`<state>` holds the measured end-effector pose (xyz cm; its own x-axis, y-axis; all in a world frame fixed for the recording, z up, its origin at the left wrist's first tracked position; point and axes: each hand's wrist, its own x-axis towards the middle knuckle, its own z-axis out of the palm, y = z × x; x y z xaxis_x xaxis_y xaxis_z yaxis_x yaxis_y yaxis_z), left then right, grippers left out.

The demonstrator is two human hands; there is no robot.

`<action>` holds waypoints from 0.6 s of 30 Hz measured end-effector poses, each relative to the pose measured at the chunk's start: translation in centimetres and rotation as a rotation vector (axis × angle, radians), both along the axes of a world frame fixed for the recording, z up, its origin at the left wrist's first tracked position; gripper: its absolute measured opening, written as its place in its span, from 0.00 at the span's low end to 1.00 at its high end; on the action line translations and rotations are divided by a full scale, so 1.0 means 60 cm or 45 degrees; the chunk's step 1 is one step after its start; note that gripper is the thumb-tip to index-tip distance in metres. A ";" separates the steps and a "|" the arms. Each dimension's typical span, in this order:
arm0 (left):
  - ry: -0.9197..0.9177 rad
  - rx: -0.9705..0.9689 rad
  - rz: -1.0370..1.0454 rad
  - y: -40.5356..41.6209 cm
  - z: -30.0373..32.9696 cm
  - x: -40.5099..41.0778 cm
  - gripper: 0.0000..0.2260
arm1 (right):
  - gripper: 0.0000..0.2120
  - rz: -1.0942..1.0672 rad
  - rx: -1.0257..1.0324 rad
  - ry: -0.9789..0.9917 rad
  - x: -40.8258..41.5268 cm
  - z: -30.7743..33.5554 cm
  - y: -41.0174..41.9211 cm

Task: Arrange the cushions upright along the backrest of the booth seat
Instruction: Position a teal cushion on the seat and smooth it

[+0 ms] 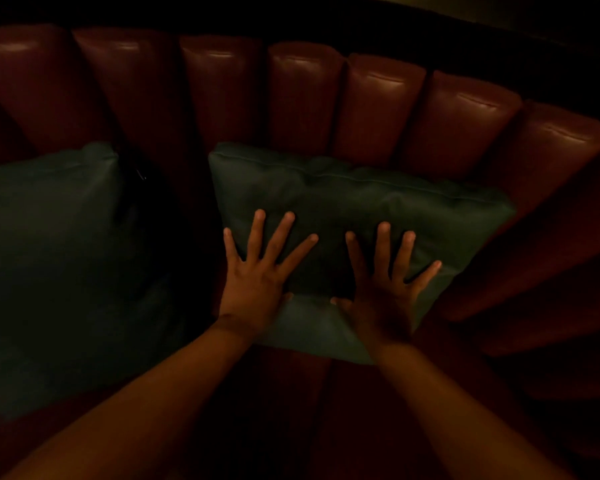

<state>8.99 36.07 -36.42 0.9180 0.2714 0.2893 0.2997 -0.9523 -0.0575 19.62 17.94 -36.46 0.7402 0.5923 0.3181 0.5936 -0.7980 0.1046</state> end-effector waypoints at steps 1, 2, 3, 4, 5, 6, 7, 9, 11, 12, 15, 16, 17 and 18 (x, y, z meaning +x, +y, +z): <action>-0.017 -0.001 -0.007 -0.003 0.002 -0.006 0.57 | 0.69 0.004 0.001 -0.006 -0.005 0.002 -0.002; -0.055 -0.034 -0.004 -0.007 0.002 -0.017 0.55 | 0.67 0.016 0.005 -0.025 -0.010 0.006 -0.006; -0.118 -0.114 0.005 -0.015 -0.002 -0.031 0.54 | 0.65 0.030 0.012 -0.048 -0.017 0.009 -0.011; -0.204 -0.246 0.032 -0.025 -0.014 -0.049 0.53 | 0.63 0.045 0.027 -0.070 -0.025 0.011 -0.019; -0.312 -0.431 0.089 -0.035 -0.027 -0.070 0.52 | 0.62 0.067 0.057 -0.093 -0.033 0.013 -0.026; -0.412 -0.690 0.185 -0.048 -0.049 -0.091 0.52 | 0.60 0.091 0.086 -0.113 -0.043 0.010 -0.034; -0.482 -0.985 0.321 -0.059 -0.071 -0.107 0.55 | 0.57 0.119 0.106 -0.138 -0.055 0.007 -0.042; -0.535 -1.580 0.629 -0.082 -0.112 -0.126 0.65 | 0.53 0.192 0.105 -0.166 -0.085 -0.014 -0.058; -0.535 -2.035 0.737 -0.095 -0.135 -0.114 0.68 | 0.50 0.233 0.056 -0.171 -0.105 -0.044 -0.071; -0.520 -2.171 0.703 -0.096 -0.143 -0.099 0.66 | 0.49 0.213 0.026 -0.174 -0.105 -0.057 -0.075; -0.540 -2.224 0.535 -0.079 -0.161 -0.055 0.63 | 0.53 0.110 0.006 -0.136 -0.080 -0.075 -0.075; -0.528 -2.218 0.515 -0.074 -0.163 -0.046 0.62 | 0.54 0.115 0.011 -0.118 -0.072 -0.075 -0.073; -0.521 -2.234 0.506 -0.071 -0.162 -0.042 0.60 | 0.54 0.134 0.017 -0.111 -0.065 -0.075 -0.071; -0.527 -2.242 0.489 -0.069 -0.164 -0.042 0.59 | 0.54 0.151 0.029 -0.105 -0.060 -0.075 -0.069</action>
